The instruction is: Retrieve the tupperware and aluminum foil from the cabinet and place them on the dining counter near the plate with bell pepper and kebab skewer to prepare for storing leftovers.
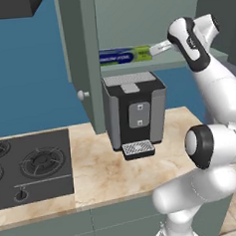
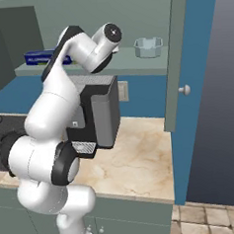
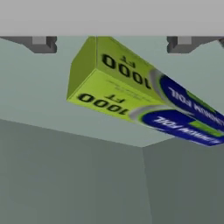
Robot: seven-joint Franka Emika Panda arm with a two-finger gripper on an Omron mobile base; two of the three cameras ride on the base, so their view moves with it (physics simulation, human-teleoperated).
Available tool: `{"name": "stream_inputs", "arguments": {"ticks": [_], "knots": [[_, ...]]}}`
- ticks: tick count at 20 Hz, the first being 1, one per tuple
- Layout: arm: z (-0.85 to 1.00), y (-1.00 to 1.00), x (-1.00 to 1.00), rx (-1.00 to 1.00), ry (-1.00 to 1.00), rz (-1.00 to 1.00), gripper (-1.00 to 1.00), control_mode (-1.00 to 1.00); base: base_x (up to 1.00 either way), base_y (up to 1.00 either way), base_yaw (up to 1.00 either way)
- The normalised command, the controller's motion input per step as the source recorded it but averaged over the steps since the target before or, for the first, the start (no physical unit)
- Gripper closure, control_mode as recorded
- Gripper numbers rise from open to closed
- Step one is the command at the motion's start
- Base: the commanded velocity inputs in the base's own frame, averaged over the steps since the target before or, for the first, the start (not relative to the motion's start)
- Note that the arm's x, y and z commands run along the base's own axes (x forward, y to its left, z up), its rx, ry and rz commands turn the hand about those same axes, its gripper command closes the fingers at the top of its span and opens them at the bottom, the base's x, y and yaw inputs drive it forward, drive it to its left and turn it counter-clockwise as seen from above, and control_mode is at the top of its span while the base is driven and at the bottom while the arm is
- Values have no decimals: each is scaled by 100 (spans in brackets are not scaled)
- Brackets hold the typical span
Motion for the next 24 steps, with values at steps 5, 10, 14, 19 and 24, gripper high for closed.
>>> {"name": "stream_inputs", "arguments": {"ticks": [5,10,14,19,24], "knots": [[0,0,37,-2,0,9,-100,-100,0,0,0],[0,0,32,-3,0,9,-100,-100,0,0,0],[0,0,12,-5,0,12,-100,-100,0,0,0],[-11,0,2,-7,0,17,-100,-100,0,0,0],[-23,7,0,-7,0,20,-100,-100,0,0,0]]}}
